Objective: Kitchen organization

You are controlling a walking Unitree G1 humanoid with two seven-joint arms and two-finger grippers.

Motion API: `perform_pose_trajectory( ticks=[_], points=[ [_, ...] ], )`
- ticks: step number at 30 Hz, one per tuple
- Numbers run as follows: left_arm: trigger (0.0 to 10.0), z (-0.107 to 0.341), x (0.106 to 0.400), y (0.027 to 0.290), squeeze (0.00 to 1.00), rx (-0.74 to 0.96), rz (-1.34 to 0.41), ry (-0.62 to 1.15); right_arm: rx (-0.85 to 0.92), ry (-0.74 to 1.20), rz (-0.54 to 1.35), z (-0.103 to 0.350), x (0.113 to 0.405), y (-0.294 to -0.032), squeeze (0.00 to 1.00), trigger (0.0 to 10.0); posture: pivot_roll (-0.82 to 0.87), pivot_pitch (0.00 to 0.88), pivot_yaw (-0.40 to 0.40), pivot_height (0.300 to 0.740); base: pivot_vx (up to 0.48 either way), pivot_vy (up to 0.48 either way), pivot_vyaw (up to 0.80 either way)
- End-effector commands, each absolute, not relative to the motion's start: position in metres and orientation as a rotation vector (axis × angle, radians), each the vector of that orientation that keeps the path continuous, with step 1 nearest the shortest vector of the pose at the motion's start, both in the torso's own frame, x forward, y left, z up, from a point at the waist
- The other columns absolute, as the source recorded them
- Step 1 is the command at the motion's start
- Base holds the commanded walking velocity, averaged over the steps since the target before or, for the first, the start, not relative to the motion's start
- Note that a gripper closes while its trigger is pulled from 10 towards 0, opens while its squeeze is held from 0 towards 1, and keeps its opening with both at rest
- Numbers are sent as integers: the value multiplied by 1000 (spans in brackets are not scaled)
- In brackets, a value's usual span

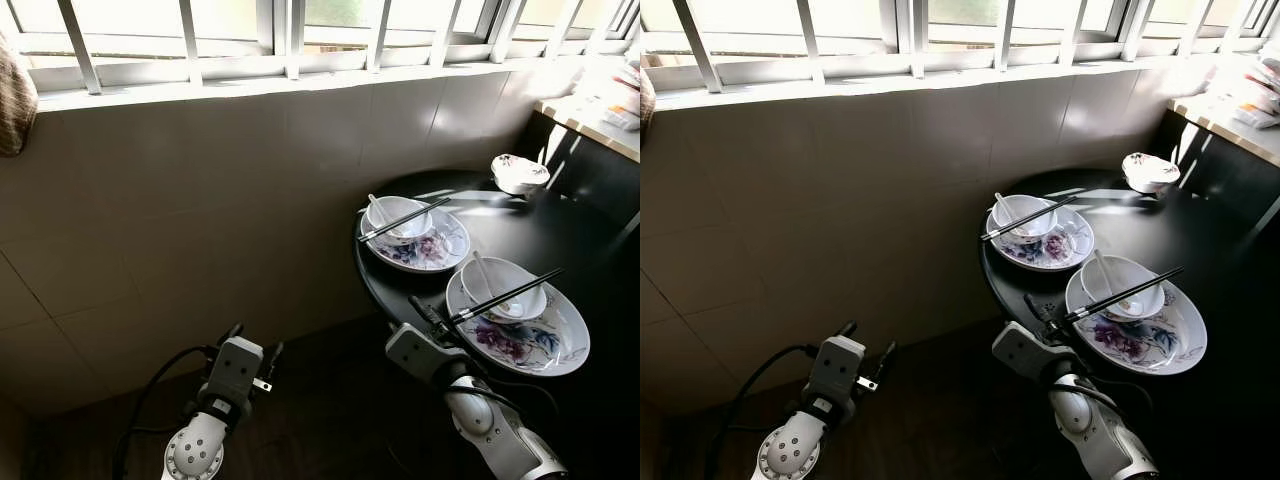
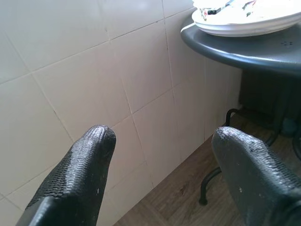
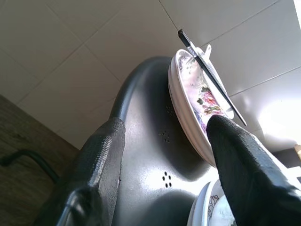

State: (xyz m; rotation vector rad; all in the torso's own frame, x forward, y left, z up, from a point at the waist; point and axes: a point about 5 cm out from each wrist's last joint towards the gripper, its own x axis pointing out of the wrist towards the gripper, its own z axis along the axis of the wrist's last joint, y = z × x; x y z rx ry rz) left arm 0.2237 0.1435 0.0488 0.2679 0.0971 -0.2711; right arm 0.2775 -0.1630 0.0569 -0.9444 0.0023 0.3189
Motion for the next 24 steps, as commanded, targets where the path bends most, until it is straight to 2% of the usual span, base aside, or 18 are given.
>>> perform_pose_trajectory(
  ticks=[1, 12, 24],
  points=[
    [10000, 46, 224, 143, 0, 263, -279, 109, -1006, 21, 296, 57, 277, -170, 0, 10000, 5, 0, -36, 740, 0, 0, 0],
    [10000, 46, 224, 142, 0, 256, -280, 110, -1169, 57, 205, 60, 281, -190, 0, 10000, 4, 0, -38, 740, 0, 0, 0],
    [10000, 46, 226, 142, 0, 247, -280, 110, -1222, 104, 158, 59, 283, -203, 0, 10000, 0, 0, -38, 740, 0, 0, 0]
  ],
)
